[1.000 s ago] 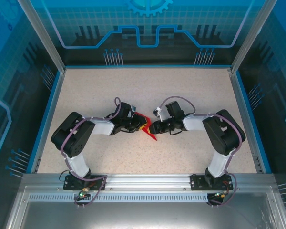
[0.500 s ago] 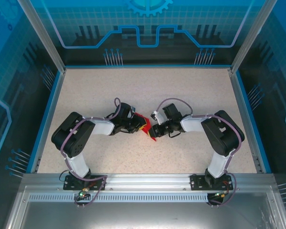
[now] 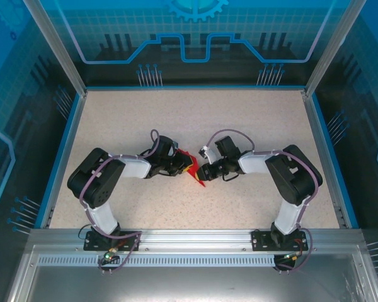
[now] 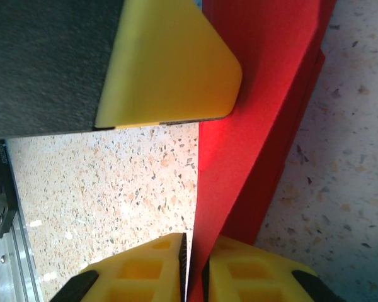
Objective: Fold a paper plane with a square sheet of paper (pick it up from the middle)
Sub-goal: Fold the wing for the fifth time at the center of the table.
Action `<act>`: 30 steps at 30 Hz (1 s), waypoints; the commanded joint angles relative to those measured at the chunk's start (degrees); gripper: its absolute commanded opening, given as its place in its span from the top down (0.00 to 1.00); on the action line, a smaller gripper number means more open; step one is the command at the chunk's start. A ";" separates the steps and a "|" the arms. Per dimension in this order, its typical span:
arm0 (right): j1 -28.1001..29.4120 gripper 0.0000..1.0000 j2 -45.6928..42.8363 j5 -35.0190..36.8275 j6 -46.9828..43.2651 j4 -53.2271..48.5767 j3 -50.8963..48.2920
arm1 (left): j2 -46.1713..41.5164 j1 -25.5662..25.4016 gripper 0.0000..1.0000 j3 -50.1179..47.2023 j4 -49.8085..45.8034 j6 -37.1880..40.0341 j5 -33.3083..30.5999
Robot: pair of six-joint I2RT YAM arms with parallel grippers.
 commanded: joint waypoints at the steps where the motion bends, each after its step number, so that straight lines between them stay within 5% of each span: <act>1: -0.48 0.86 1.78 -2.37 -0.14 -0.54 1.61 | -2.66 0.37 0.81 -0.77 -0.01 1.72 0.27; 30: -1.04 0.88 8.06 -7.55 0.45 -7.25 7.90 | -3.67 -0.25 0.81 -5.92 6.85 2.75 2.72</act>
